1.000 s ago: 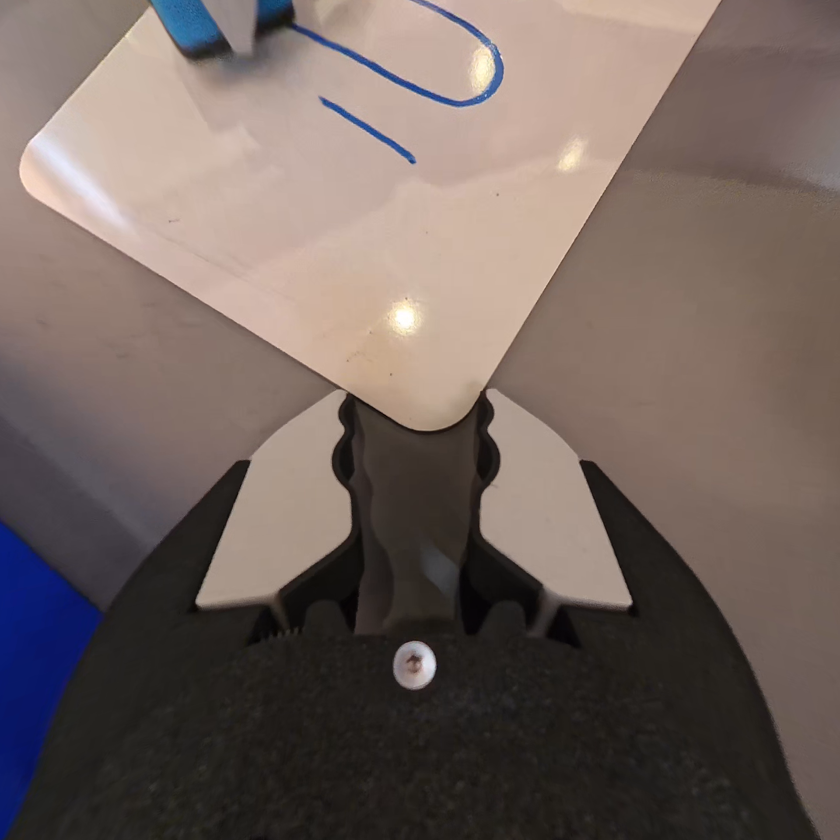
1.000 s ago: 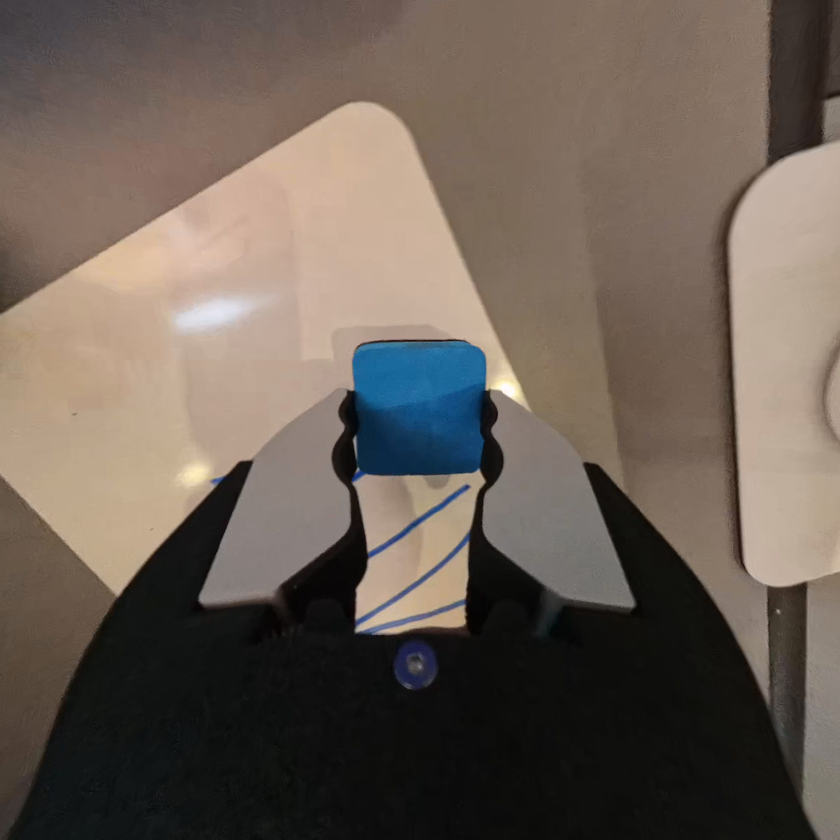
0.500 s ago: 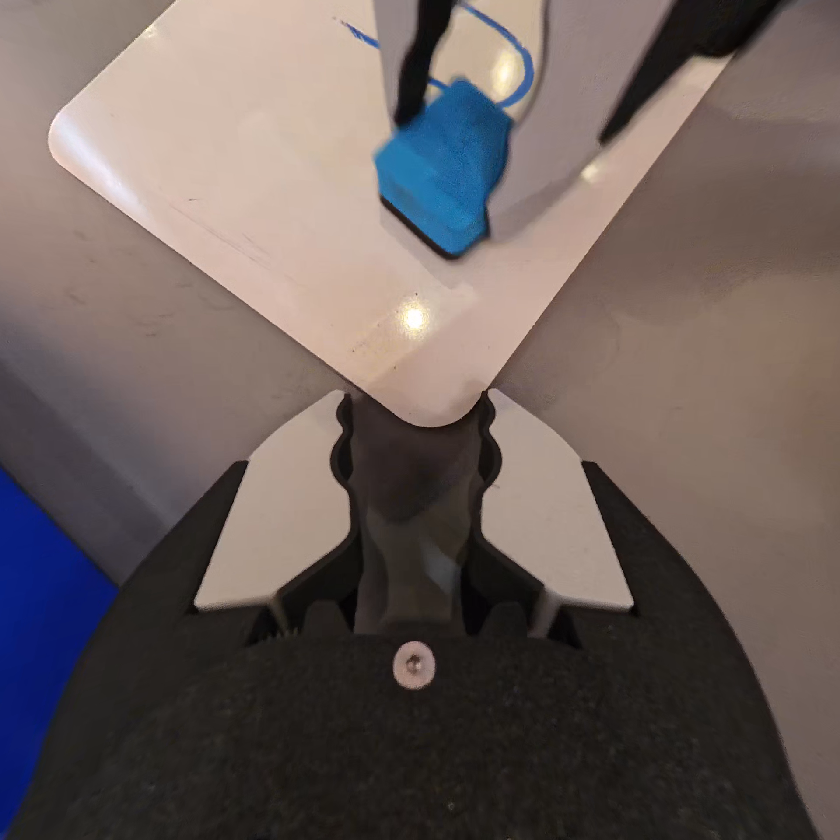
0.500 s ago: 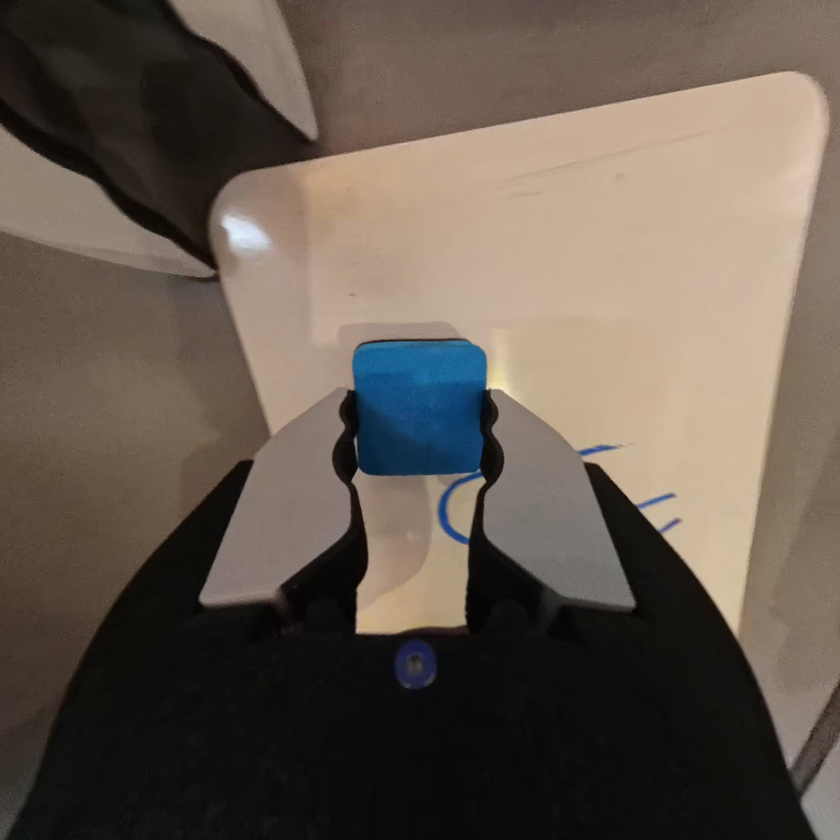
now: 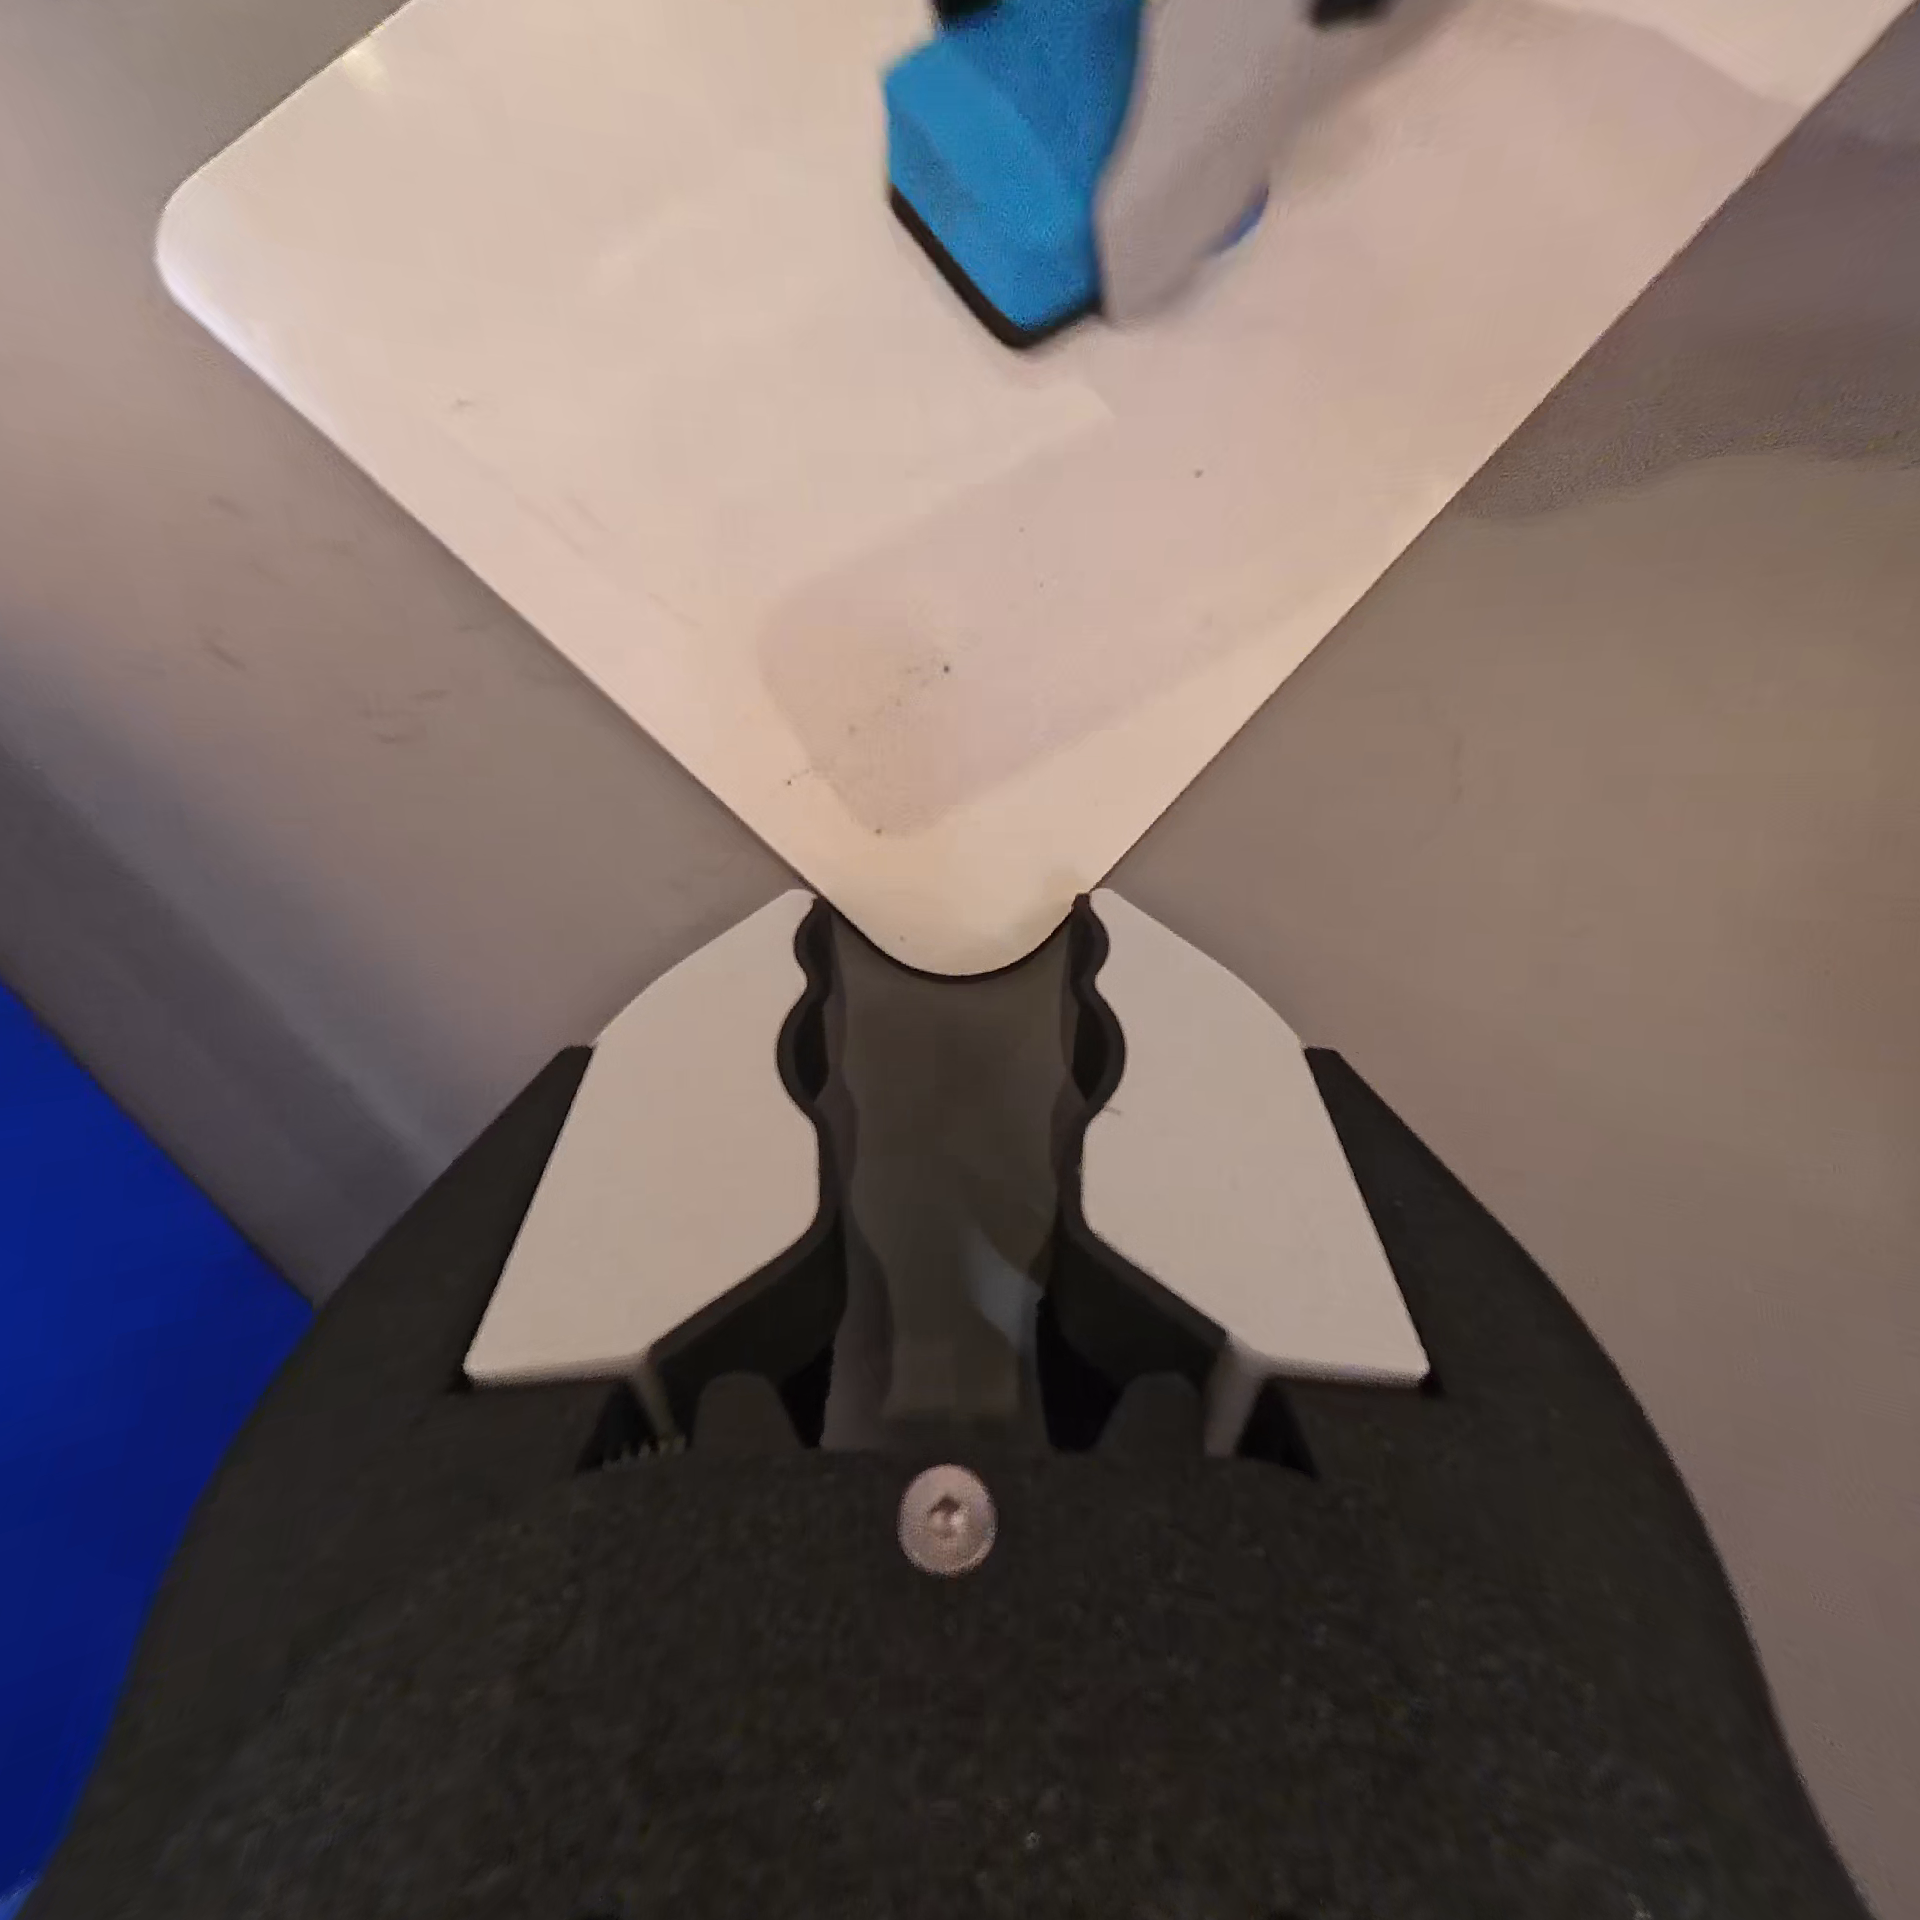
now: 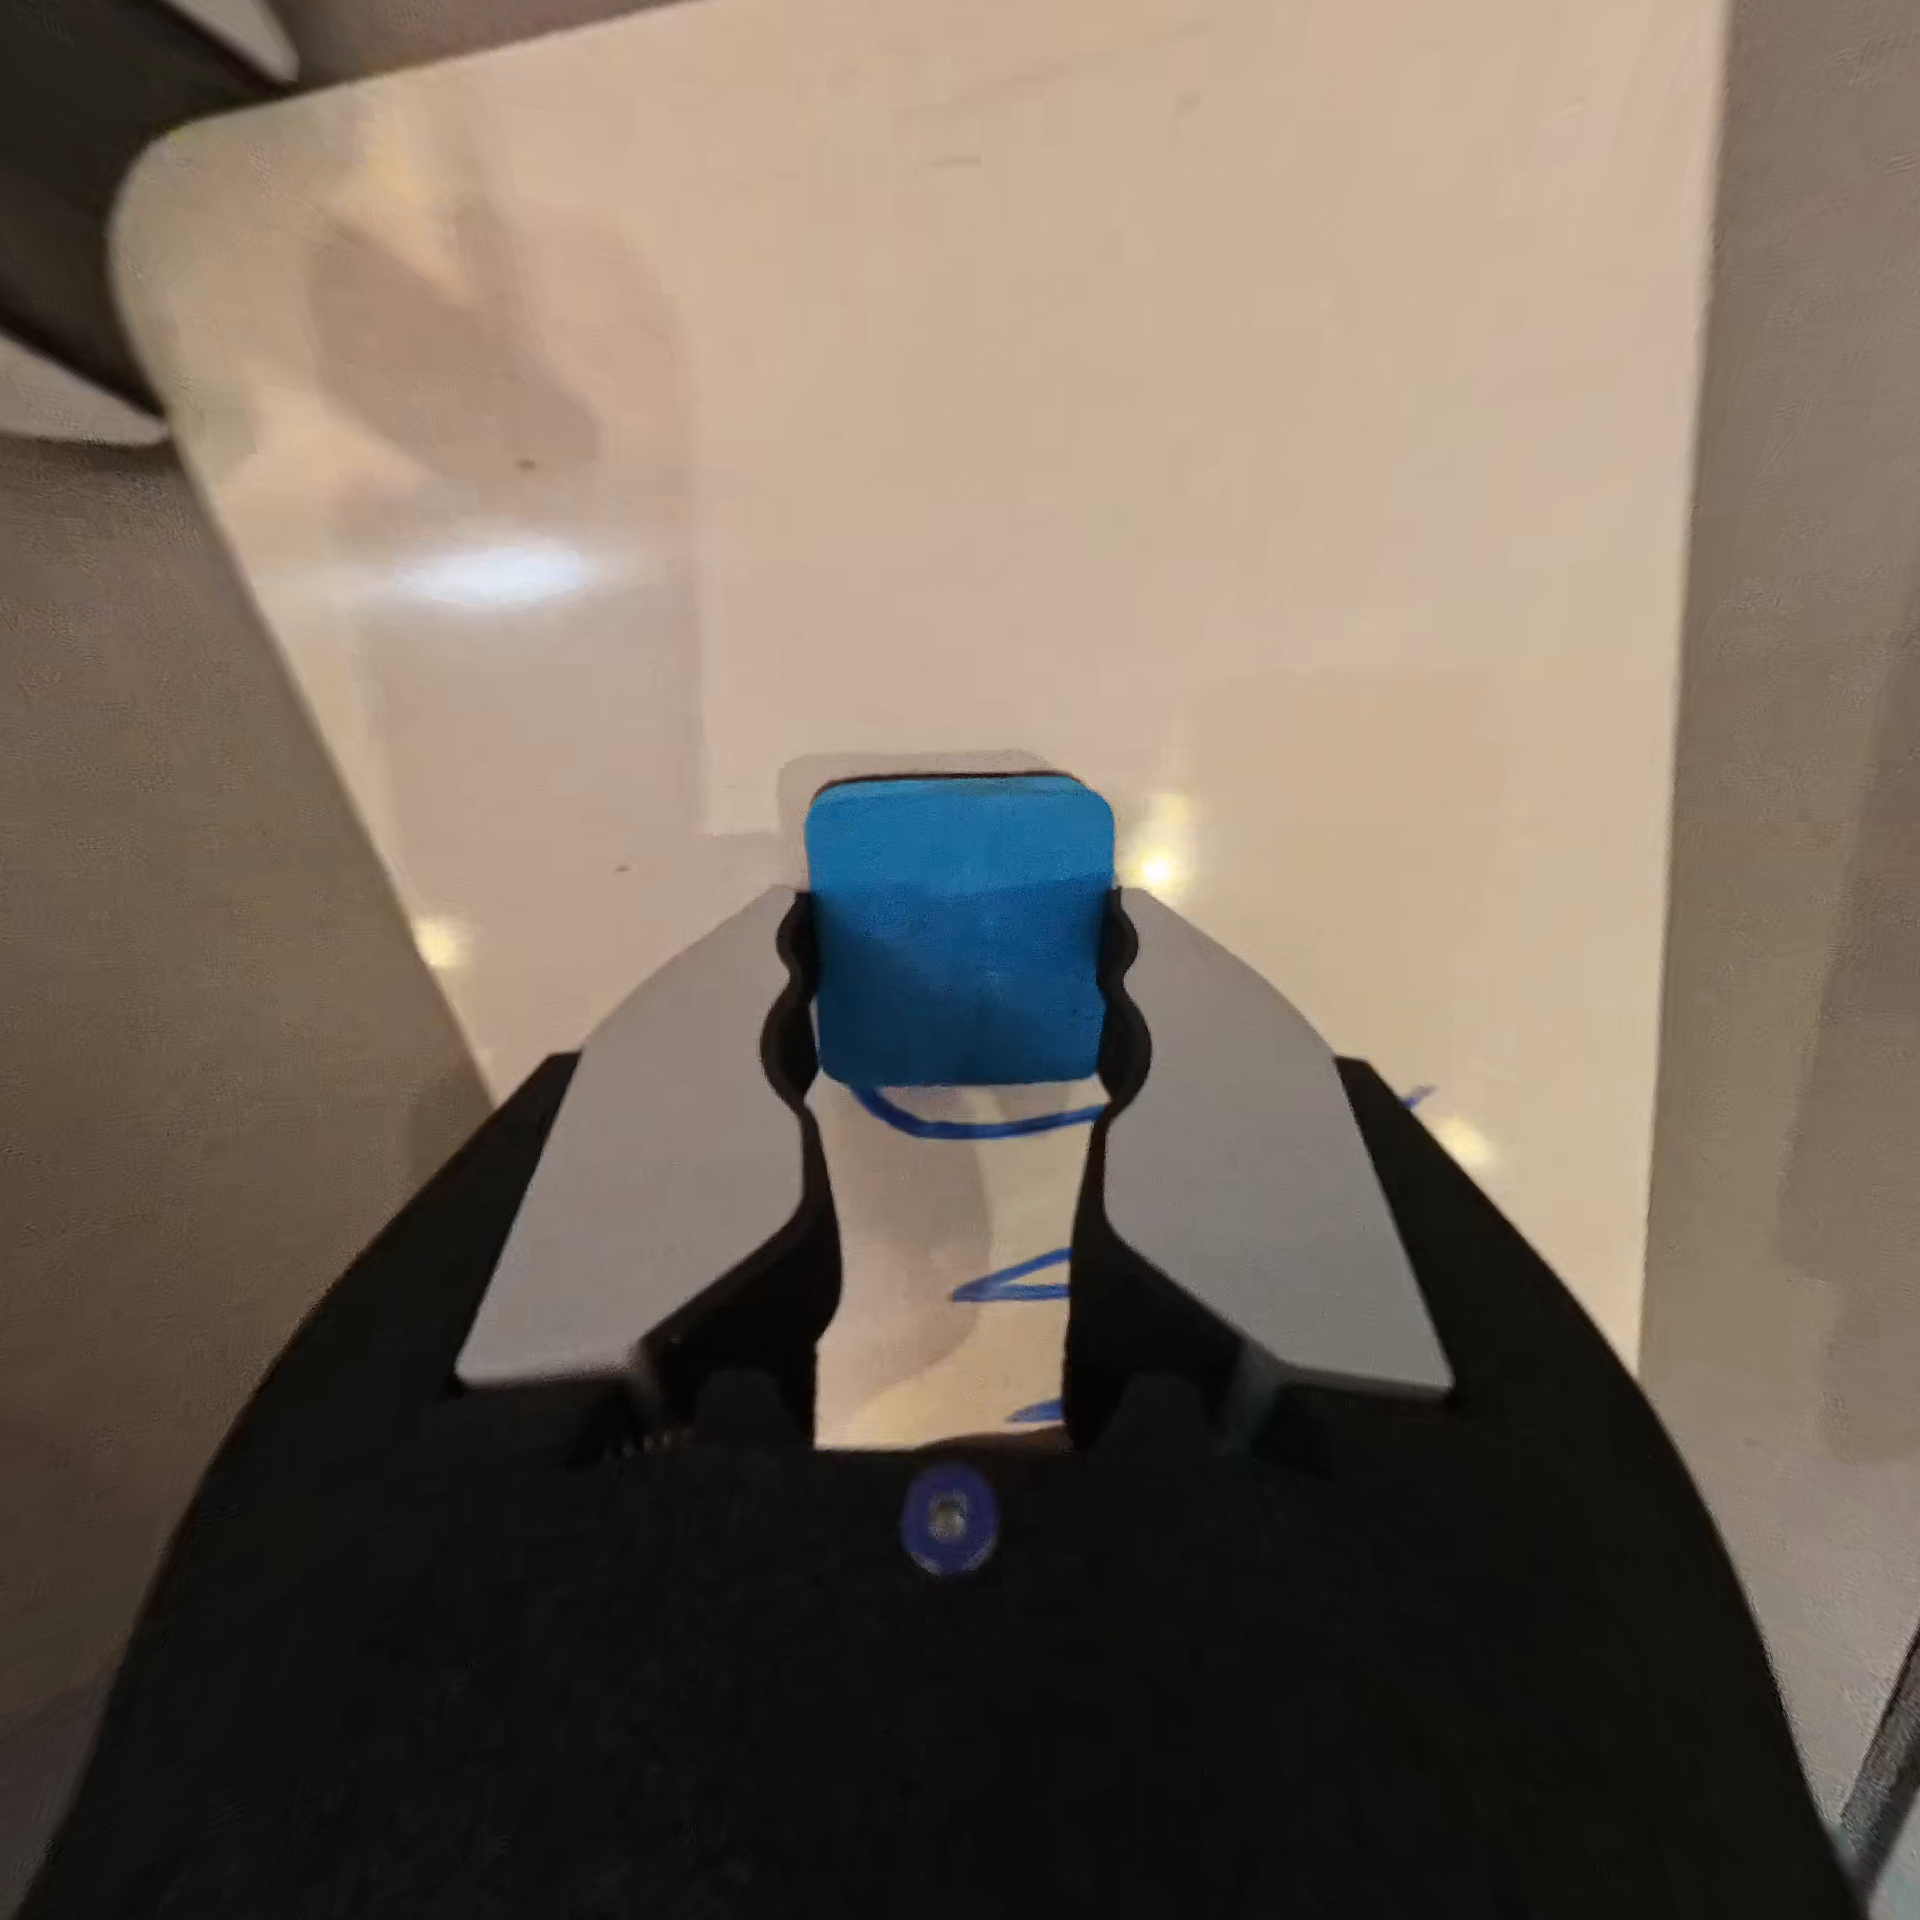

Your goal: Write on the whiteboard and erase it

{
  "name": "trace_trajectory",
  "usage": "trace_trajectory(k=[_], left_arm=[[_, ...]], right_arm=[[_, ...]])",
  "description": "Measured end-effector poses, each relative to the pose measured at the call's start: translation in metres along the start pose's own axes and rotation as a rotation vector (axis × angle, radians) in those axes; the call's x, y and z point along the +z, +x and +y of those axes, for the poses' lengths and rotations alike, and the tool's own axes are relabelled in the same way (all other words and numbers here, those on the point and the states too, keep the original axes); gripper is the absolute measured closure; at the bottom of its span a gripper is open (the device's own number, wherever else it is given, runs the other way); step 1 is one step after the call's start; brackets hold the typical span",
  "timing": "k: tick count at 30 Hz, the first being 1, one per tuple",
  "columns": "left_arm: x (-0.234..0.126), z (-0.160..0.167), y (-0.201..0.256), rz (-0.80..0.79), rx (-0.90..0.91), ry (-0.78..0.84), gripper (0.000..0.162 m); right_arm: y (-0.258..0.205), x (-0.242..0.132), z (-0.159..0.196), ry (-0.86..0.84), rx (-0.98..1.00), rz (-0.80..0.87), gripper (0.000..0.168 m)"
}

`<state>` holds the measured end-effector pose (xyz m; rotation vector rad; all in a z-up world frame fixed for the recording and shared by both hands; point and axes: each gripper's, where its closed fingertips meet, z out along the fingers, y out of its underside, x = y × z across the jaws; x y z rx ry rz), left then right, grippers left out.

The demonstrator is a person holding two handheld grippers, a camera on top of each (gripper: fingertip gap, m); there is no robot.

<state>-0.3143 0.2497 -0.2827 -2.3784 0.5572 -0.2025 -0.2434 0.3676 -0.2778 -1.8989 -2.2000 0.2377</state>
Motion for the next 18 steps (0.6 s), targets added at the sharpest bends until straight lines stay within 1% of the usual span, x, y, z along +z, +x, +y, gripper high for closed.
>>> trace_trajectory(k=[2, 3, 4, 6, 8, 9, 10, 13, 14, 15, 16, 17, 18], left_arm=[[0.000, 0.000, -0.001, -0.012, -0.003, 0.004, 0.119], [0.001, -0.001, -0.001, -0.016, -0.004, 0.008, 0.120], [0.001, -0.002, -0.001, -0.016, -0.006, 0.011, 0.121], [0.002, -0.003, -0.001, -0.018, -0.005, 0.005, 0.121], [0.003, -0.003, -0.001, -0.019, -0.009, 0.005, 0.121], [0.003, -0.004, -0.001, -0.019, -0.010, 0.009, 0.121], [0.004, -0.005, 0.000, -0.016, -0.008, 0.012, 0.119], [0.004, -0.004, 0.001, 0.010, 0.008, 0.010, 0.115], [0.004, -0.004, 0.002, 0.012, 0.013, 0.013, 0.113], [0.004, -0.004, 0.002, 0.009, 0.009, 0.017, 0.113], [0.004, -0.005, 0.002, 0.004, 0.008, 0.019, 0.113], [0.004, -0.005, 0.003, 0.003, 0.008, 0.021, 0.113], [0.004, -0.005, 0.003, 0.002, 0.006, 0.021, 0.113]], right_arm=[[-0.021, -0.003, 0.004, -0.022, -0.045, -0.043, 0.116], [-0.014, -0.003, 0.007, -0.030, -0.047, -0.031, 0.117], [0.007, -0.002, 0.012, -0.041, -0.012, 0.004, 0.116], [0.056, -0.002, 0.024, -0.049, 0.136, 0.061, 0.116], [0.082, -0.003, 0.034, -0.048, 0.235, 0.065, 0.116], [0.083, -0.002, 0.034, -0.052, 0.230, 0.078, 0.116], [0.073, -0.001, 0.028, -0.039, 0.201, 0.075, 0.116], [0.004, 0.002, 0.000, 0.015, 0.018, 0.020, 0.117], [-0.016, 0.001, -0.003, 0.018, -0.044, 0.010, 0.116], [-0.023, -0.001, 0.001, 0.011, -0.081, 0.026, 0.116], [-0.014, -0.005, 0.011, -0.006, -0.071, 0.081, 0.116], [0.008, -0.010, 0.028, -0.025, -0.004, 0.141, 0.117], [0.030, -0.015, 0.049, -0.041, 0.112, 0.163, 0.117]])
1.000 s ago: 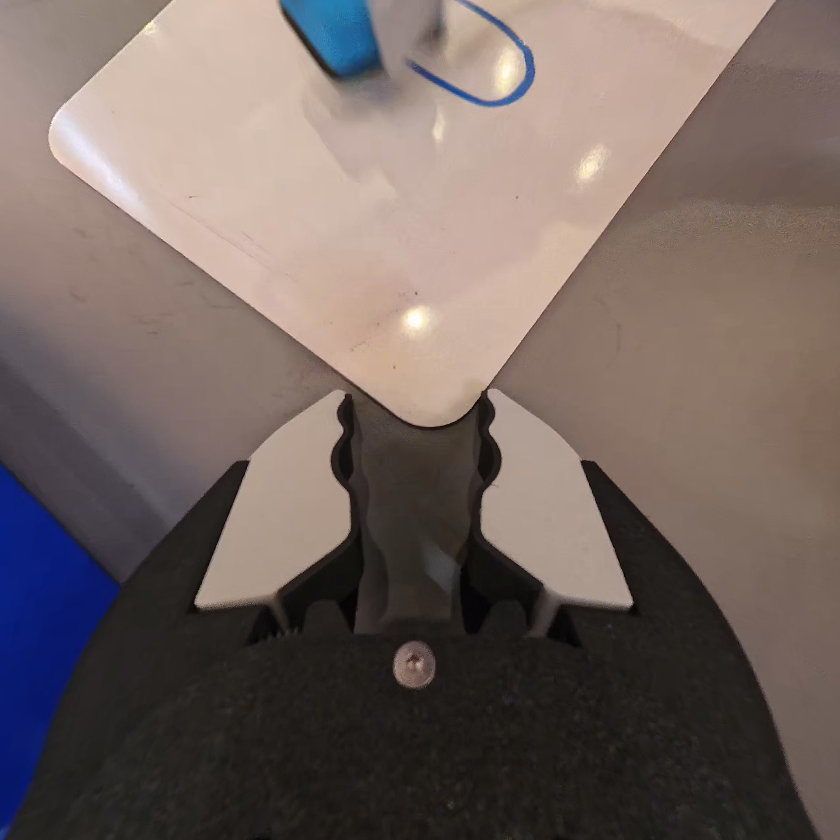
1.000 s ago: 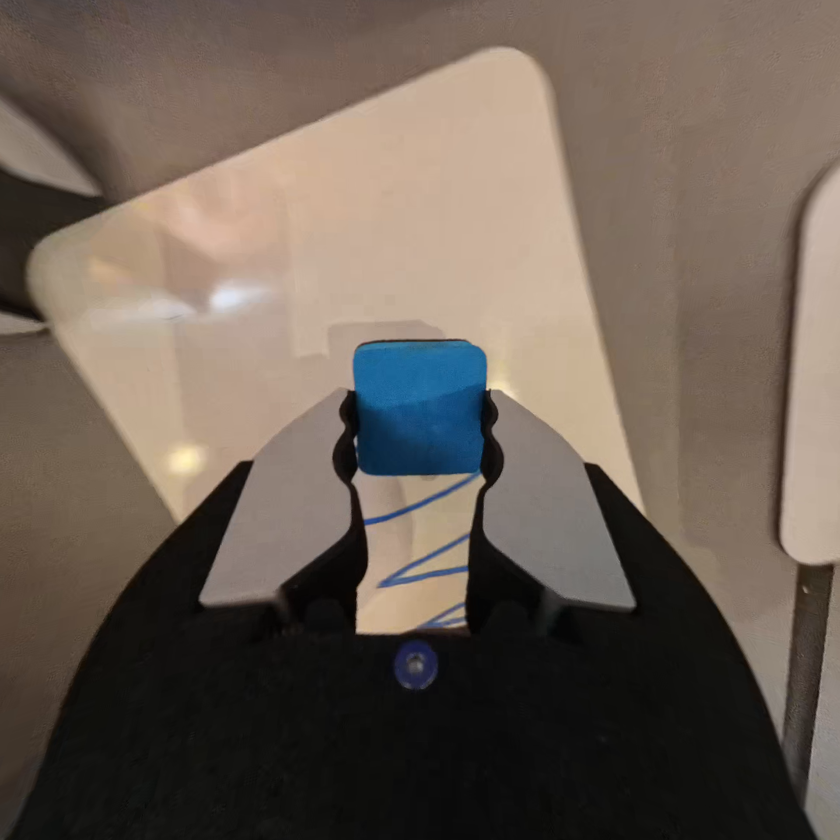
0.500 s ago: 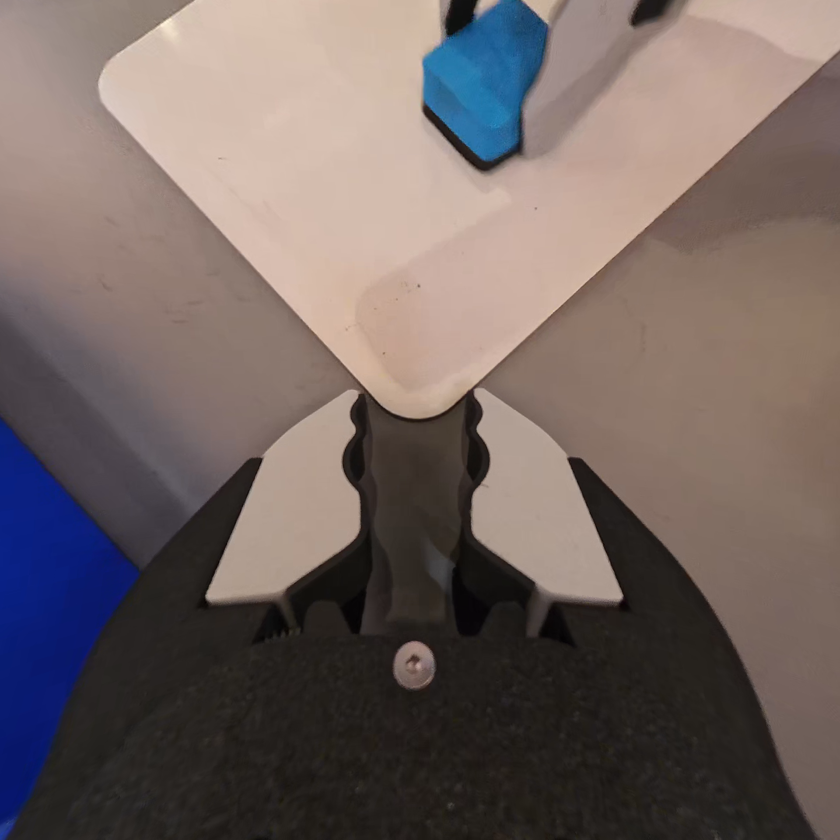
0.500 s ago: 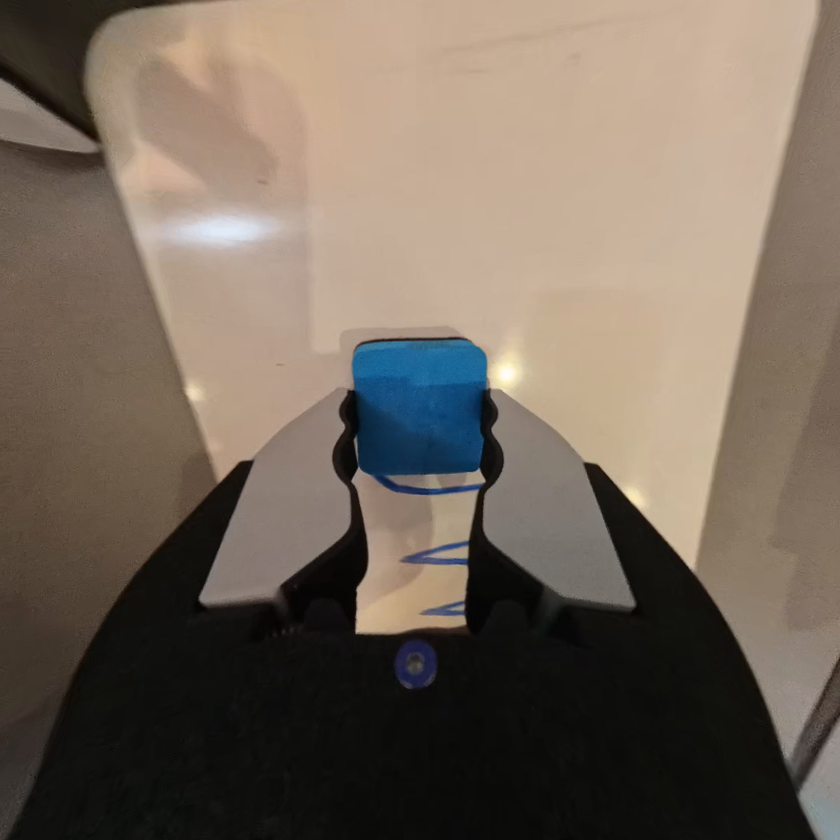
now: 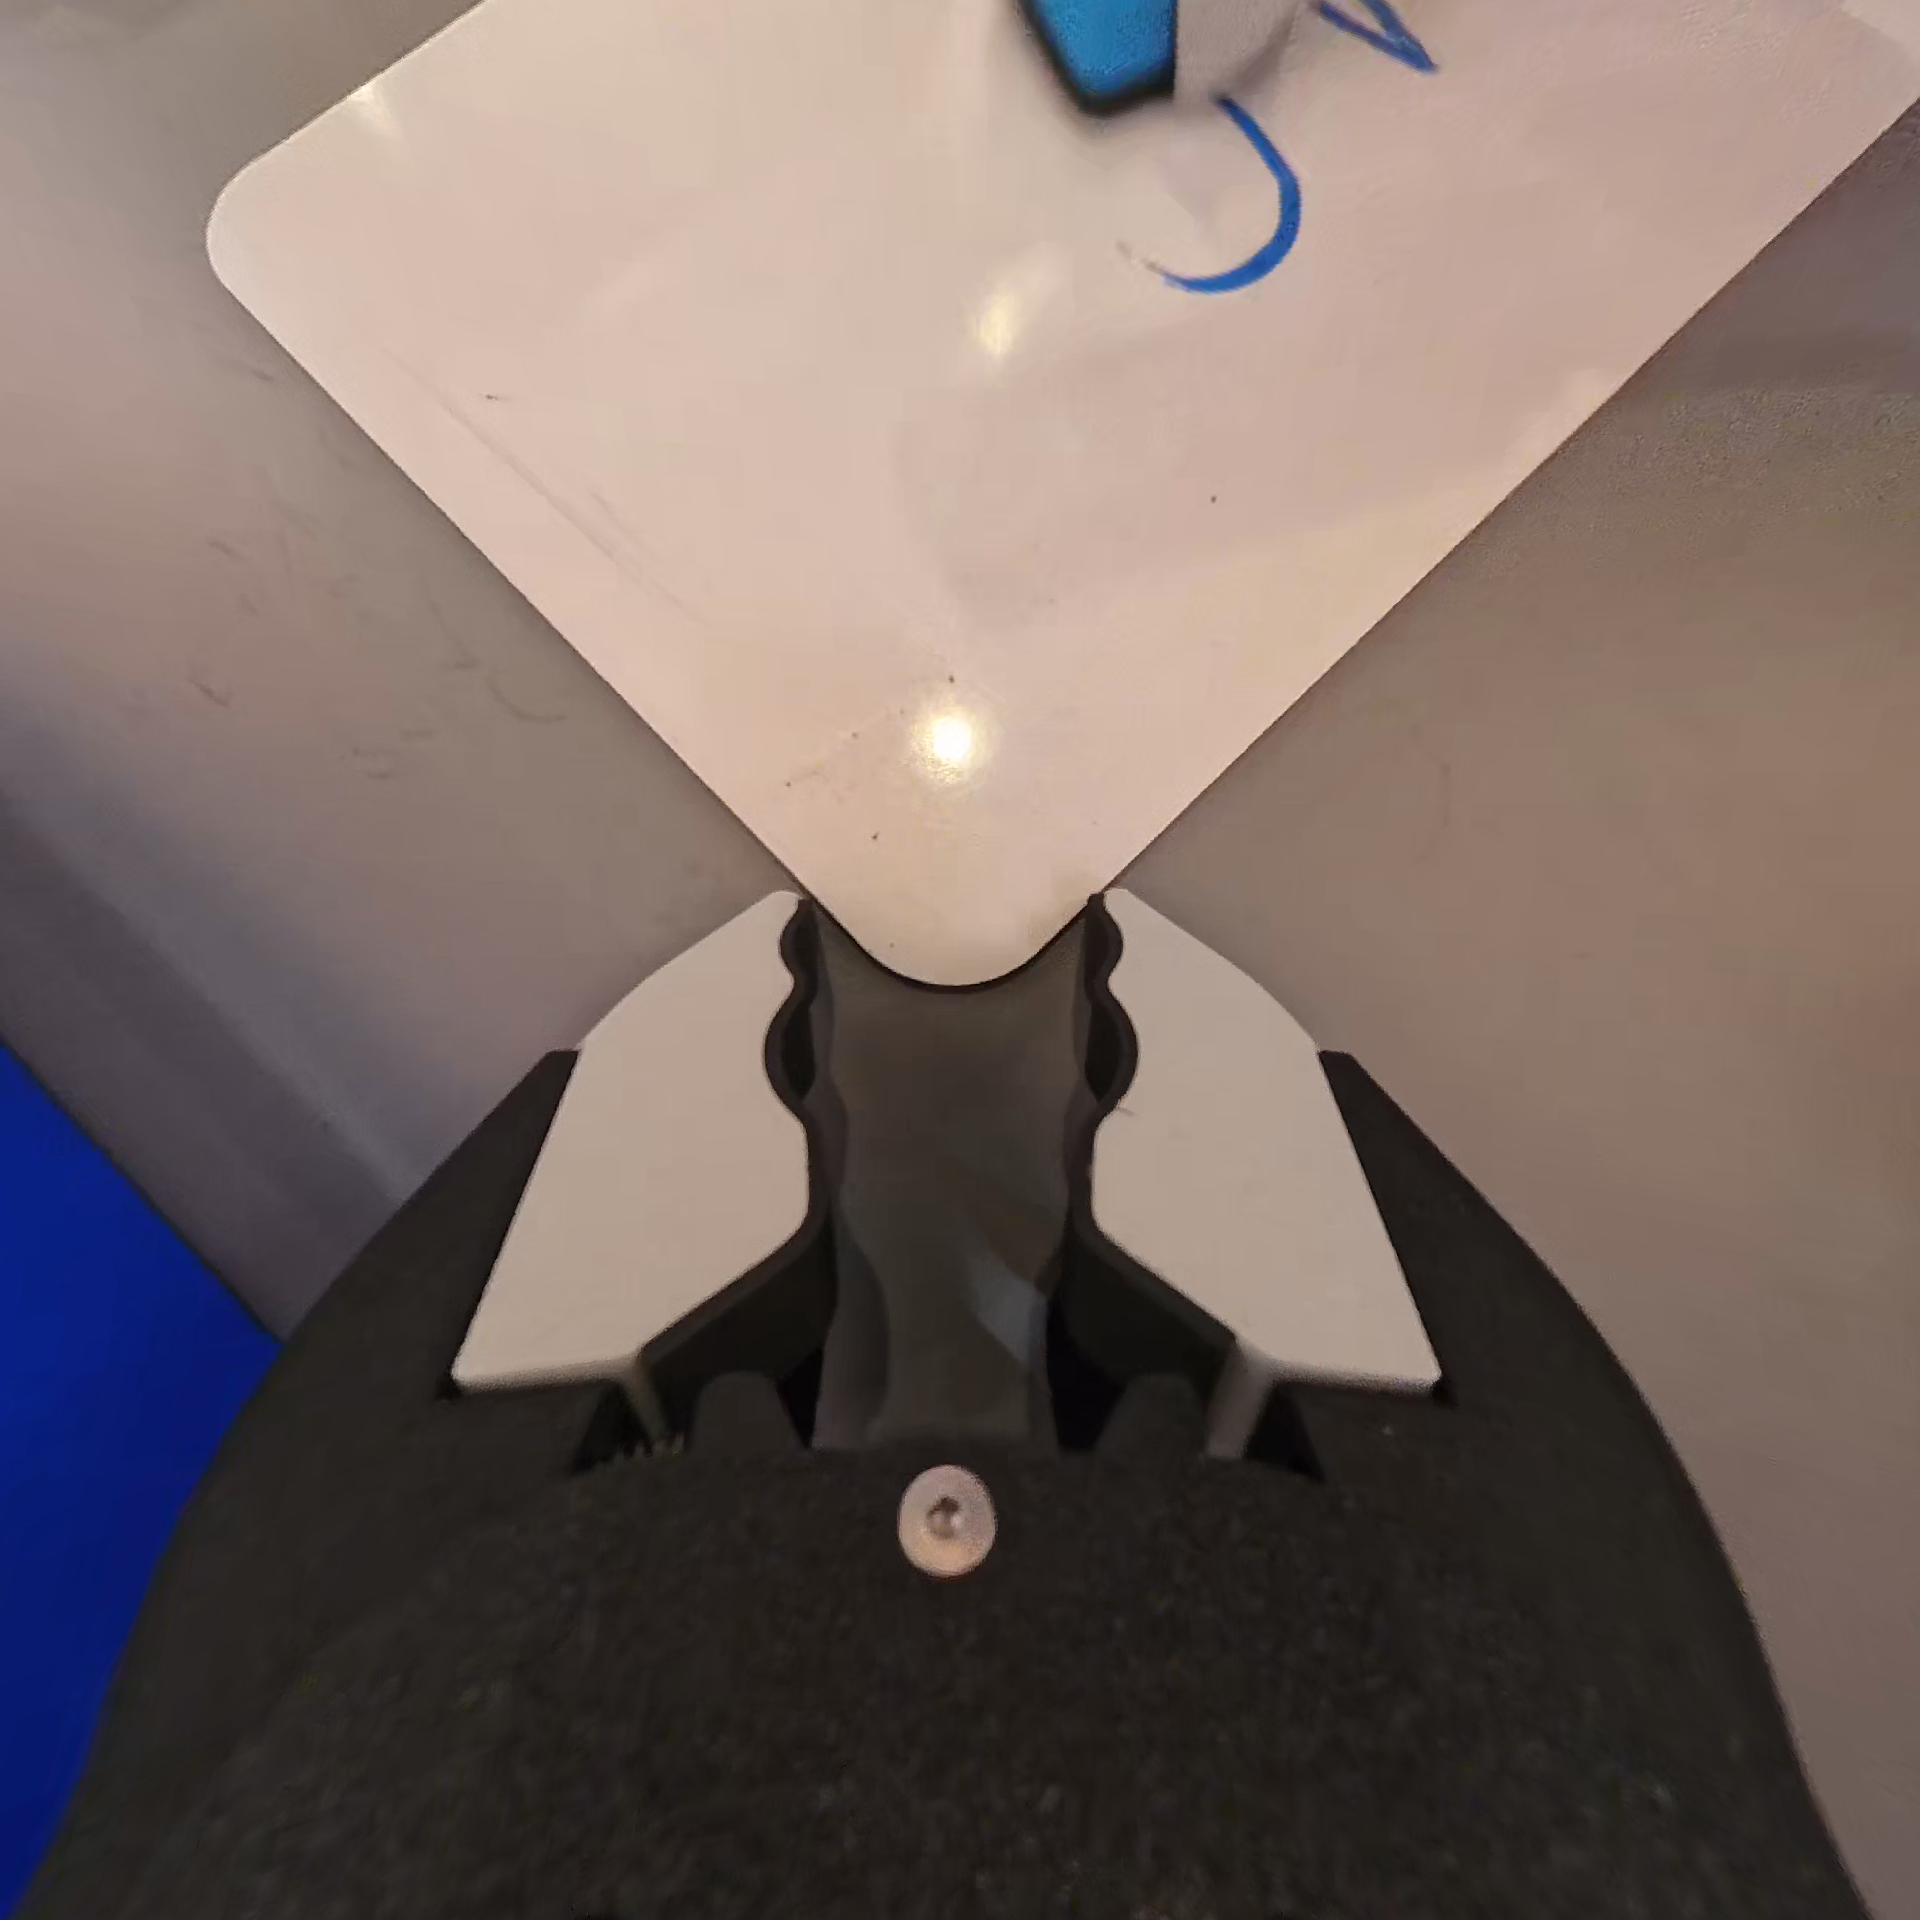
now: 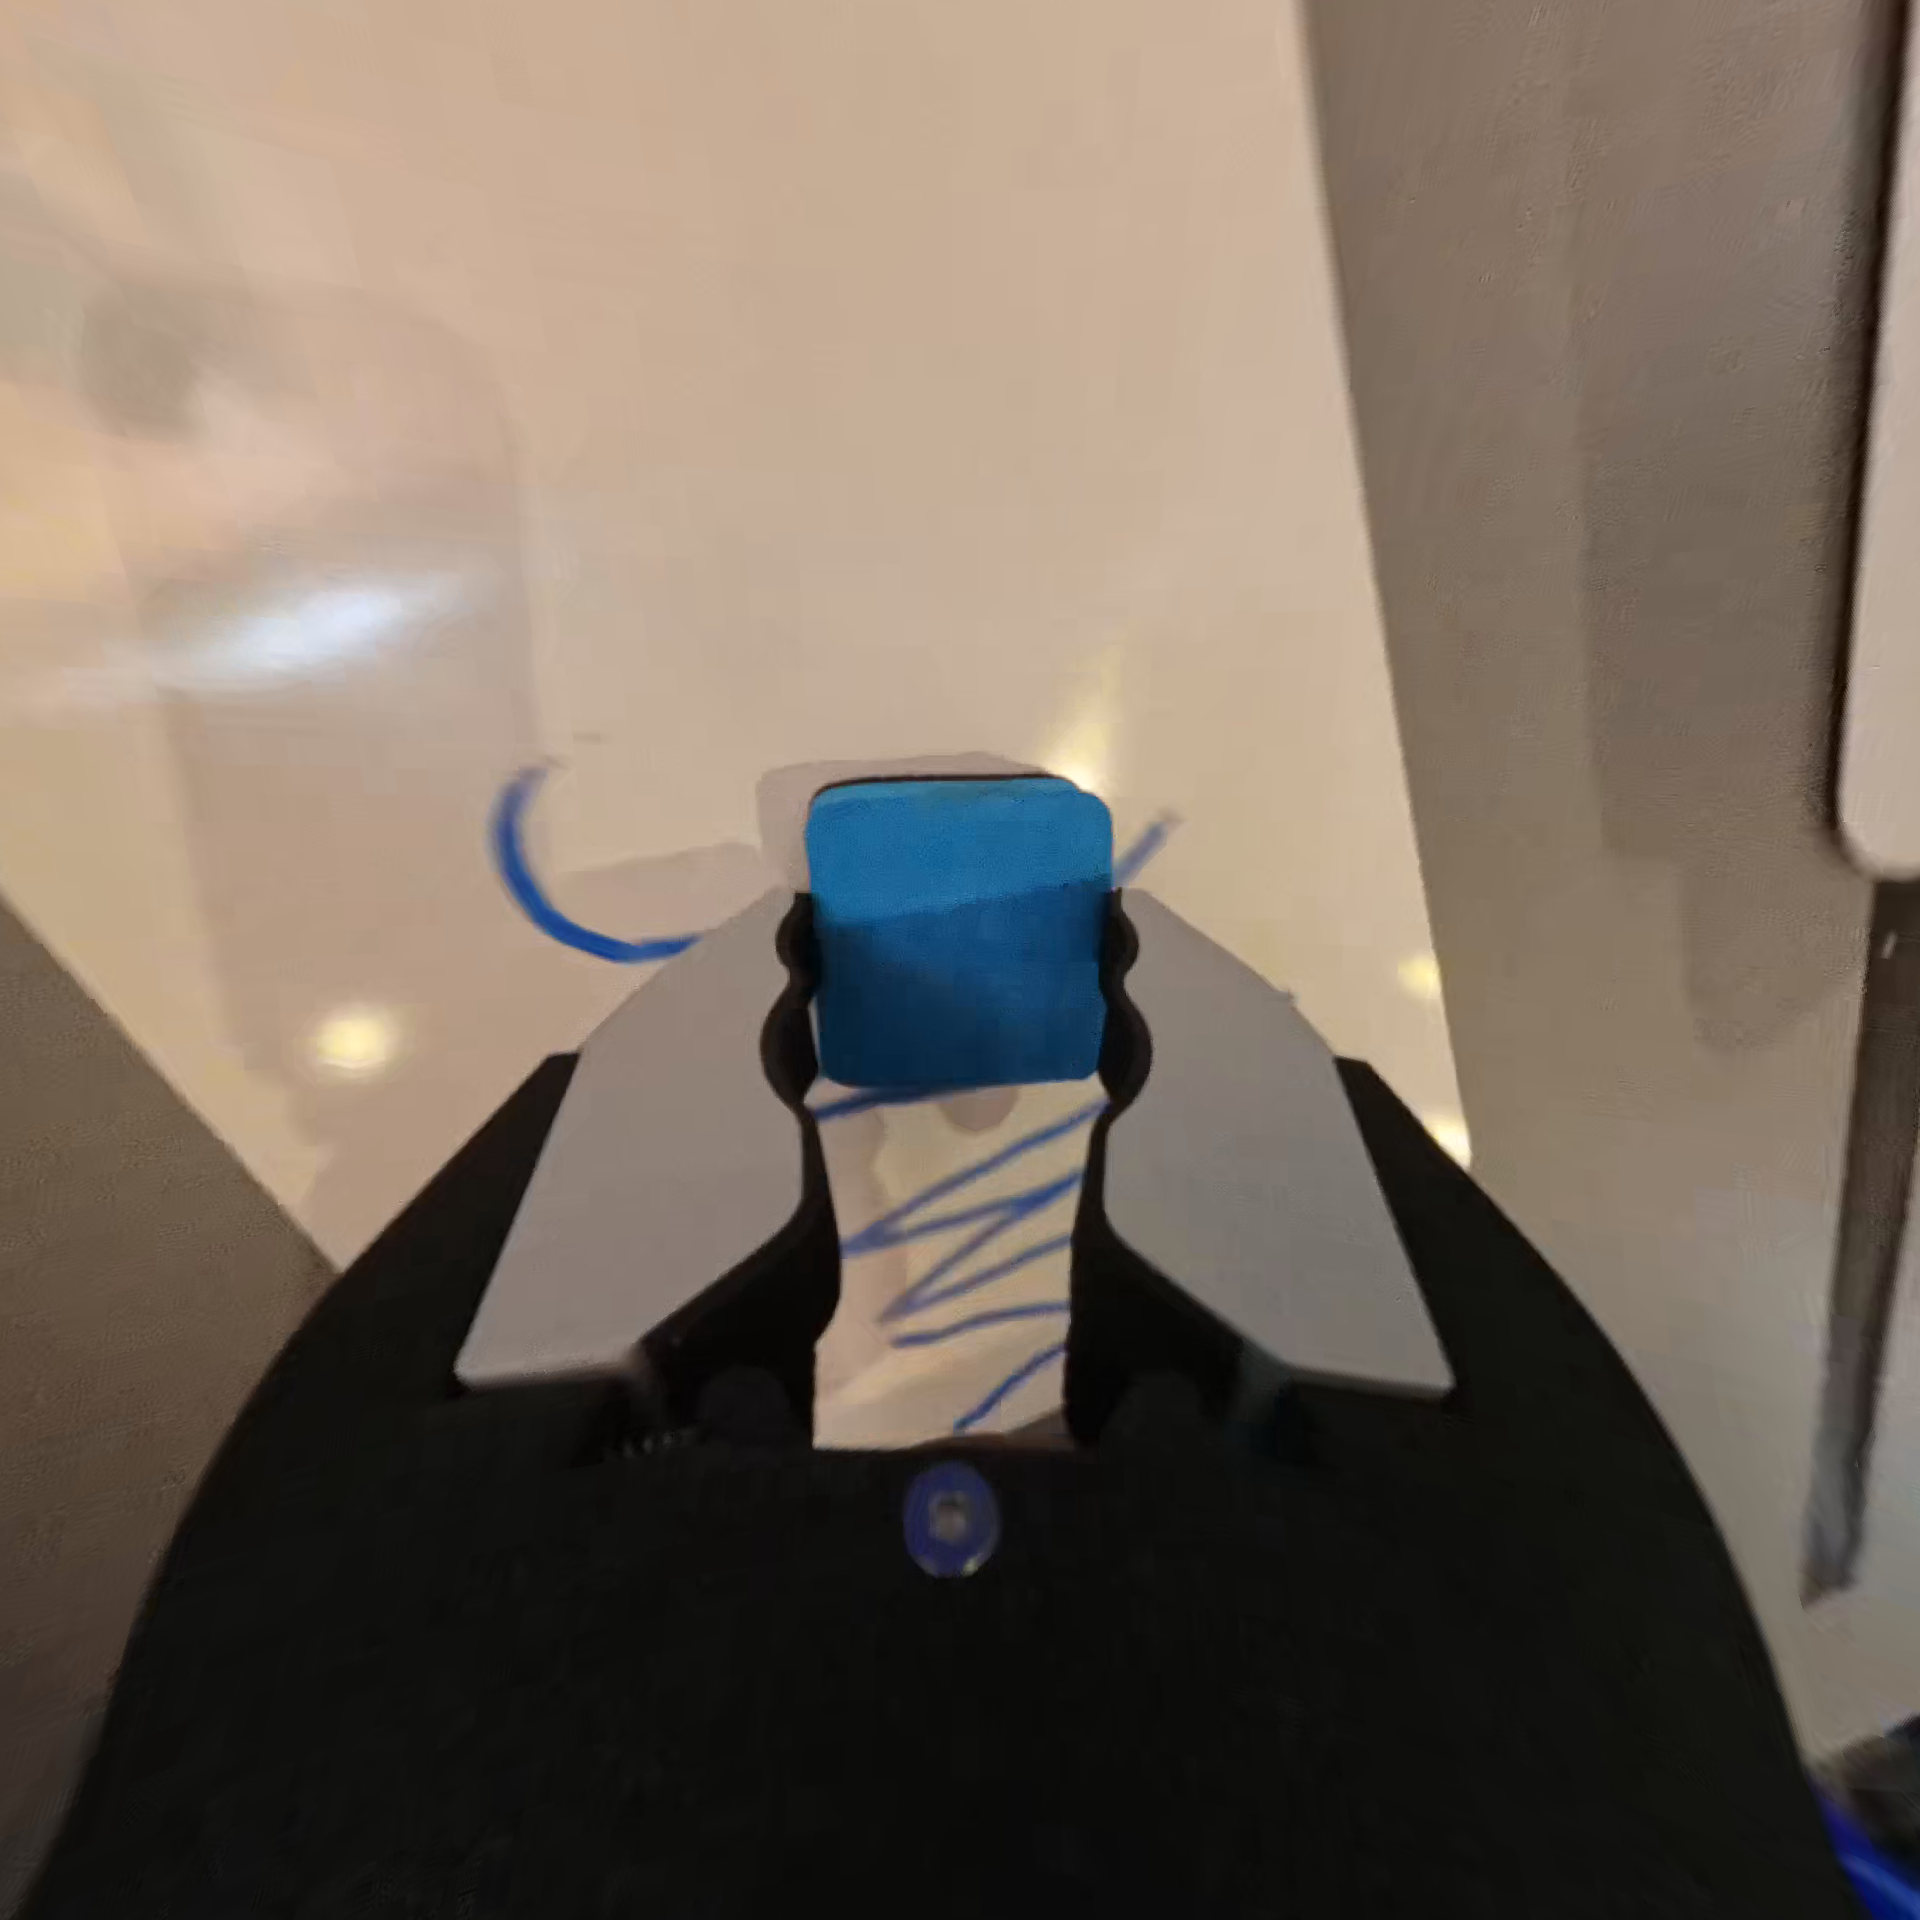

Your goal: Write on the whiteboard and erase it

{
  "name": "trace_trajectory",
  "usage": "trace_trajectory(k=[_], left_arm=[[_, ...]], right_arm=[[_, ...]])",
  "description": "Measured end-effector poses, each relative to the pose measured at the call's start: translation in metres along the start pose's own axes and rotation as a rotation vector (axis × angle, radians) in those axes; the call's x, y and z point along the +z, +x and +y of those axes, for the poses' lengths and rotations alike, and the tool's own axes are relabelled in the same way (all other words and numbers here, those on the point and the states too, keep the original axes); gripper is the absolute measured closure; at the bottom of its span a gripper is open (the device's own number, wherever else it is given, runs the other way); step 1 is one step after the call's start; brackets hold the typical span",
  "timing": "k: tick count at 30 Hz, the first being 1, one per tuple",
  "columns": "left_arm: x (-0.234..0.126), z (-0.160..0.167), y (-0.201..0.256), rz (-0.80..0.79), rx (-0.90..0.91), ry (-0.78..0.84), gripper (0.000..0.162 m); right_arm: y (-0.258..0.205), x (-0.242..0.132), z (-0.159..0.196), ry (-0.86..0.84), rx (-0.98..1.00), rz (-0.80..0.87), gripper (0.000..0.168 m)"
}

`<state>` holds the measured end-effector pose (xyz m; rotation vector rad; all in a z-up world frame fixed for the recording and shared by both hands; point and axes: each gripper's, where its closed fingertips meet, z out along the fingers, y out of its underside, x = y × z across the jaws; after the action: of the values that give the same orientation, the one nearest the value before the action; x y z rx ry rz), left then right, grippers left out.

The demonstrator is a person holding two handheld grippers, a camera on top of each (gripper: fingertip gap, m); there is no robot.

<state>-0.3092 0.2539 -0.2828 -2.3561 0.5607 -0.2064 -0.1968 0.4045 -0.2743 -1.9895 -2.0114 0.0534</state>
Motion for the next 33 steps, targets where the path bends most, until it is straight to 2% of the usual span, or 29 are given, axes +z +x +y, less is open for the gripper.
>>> trace_trajectory(k=[2, 3, 9, 11, 14, 16, 18, 20, 21, 23, 25, 27, 30, 33], left_arm=[[0.000, 0.000, 0.000, -0.002, 0.000, -0.001, 0.113], [0.000, 0.000, 0.001, -0.001, 0.000, -0.003, 0.113], [-0.001, 0.001, 0.000, -0.006, -0.005, -0.020, 0.111], [-0.001, 0.001, 0.001, -0.008, -0.005, -0.011, 0.113], [0.000, 0.000, 0.004, -0.003, -0.001, -0.006, 0.116], [0.001, -0.002, 0.006, -0.011, 0.003, -0.015, 0.115], [0.002, -0.002, 0.006, -0.006, 0.004, -0.021, 0.114], [0.002, -0.002, 0.005, -0.002, 0.004, -0.018, 0.115], [0.002, -0.002, 0.005, -0.004, 0.001, -0.017, 0.115], [0.002, -0.002, 0.006, -0.009, -0.001, -0.013, 0.115], [0.002, -0.002, 0.006, -0.010, -0.004, -0.004, 0.115], [0.001, -0.002, 0.006, -0.013, -0.003, -0.009, 0.114], [0.001, -0.001, 0.005, -0.015, -0.007, -0.021, 0.112], [0.002, -0.002, 0.006, -0.004, 0.002, -0.026, 0.115]], right_arm=[[0.030, 0.002, 0.032, -0.038, 0.193, -0.014, 0.117], [0.027, 0.003, 0.032, -0.009, 0.231, -0.044, 0.117], [-0.066, -0.004, -0.017, 0.046, -0.015, -0.161, 0.116], [-0.044, -0.004, 0.000, -0.009, 0.021, -0.140, 0.117], [0.012, -0.001, 0.028, -0.010, 0.289, -0.167, 0.117], [0.002, 0.001, 0.015, -0.002, 0.243, -0.184, 0.117], [-0.039, 0.001, -0.022, 0.055, 0.106, -0.237, 0.117], [-0.057, -0.001, -0.029, 0.023, 0.029, -0.231, 0.116], [-0.052, -0.003, -0.020, -0.005, 0.041, -0.217, 0.116], [-0.020, -0.006, 0.024, -0.093, 0.129, -0.132, 0.116], [-0.006, -0.012, 0.056, -0.109, 0.244, -0.135, 0.116], [-0.017, -0.009, 0.046, -0.058, 0.232, -0.121, 0.116], [-0.060, -0.006, -0.005, 0.000, 0.107, -0.179, 0.117], [-0.061, -0.009, 0.001, -0.044, 0.096, -0.190, 0.116]])
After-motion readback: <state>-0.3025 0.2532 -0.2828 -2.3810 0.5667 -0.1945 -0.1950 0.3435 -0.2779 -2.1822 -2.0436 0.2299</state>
